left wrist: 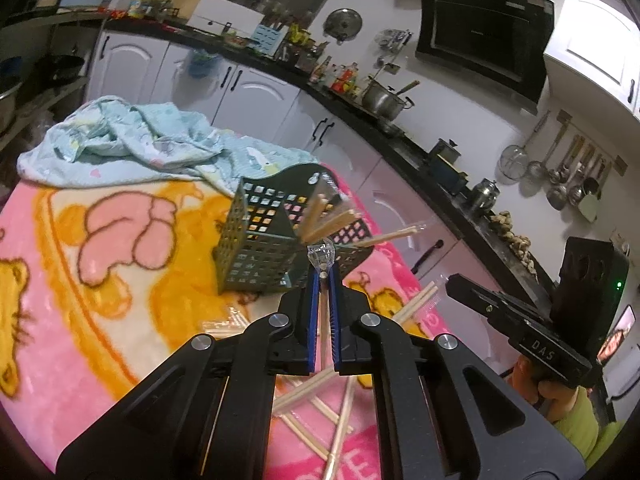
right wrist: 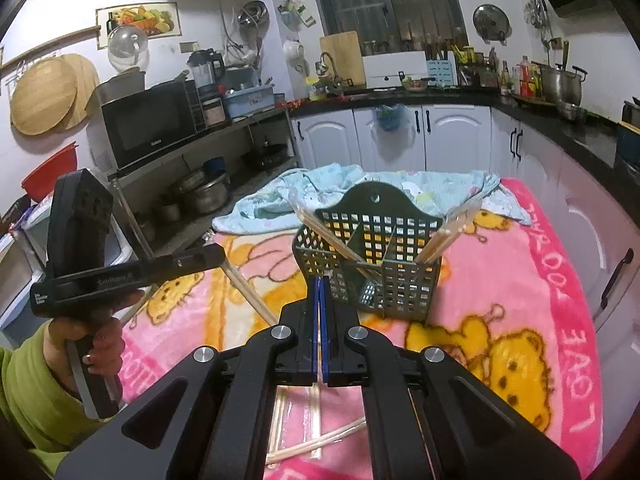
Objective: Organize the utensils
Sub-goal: 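Lift both held chopsticks upright and carry them over the green caddy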
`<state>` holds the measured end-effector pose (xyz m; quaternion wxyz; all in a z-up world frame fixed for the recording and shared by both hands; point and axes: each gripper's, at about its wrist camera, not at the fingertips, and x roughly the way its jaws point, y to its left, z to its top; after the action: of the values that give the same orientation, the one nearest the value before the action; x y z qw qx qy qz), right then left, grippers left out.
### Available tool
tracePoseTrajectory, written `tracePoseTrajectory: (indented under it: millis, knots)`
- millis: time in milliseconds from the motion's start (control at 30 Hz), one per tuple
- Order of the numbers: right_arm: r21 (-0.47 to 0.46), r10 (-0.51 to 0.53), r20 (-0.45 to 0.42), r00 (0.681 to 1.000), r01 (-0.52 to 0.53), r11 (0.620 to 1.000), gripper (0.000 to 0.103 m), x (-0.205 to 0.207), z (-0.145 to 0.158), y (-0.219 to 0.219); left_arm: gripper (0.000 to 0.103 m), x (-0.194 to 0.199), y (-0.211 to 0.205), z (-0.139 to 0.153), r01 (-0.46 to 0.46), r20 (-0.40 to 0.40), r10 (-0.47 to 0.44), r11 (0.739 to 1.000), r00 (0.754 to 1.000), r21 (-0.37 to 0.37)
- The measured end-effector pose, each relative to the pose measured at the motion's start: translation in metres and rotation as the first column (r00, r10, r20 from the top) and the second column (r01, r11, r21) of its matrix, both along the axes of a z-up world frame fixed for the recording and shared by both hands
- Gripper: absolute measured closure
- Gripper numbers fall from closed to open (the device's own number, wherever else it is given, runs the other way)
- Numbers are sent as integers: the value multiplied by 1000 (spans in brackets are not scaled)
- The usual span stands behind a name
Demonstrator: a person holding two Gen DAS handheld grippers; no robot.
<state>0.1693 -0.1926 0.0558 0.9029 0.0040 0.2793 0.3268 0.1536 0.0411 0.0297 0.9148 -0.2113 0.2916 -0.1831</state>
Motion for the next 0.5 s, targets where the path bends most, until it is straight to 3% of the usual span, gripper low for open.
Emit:
tracePoseTrajectory:
  millis: [500]
  knots:
    - [27, -31, 64, 997, 29, 999, 102, -12, 21, -15, 101, -8, -23, 25, 47, 60, -49, 999, 997, 25]
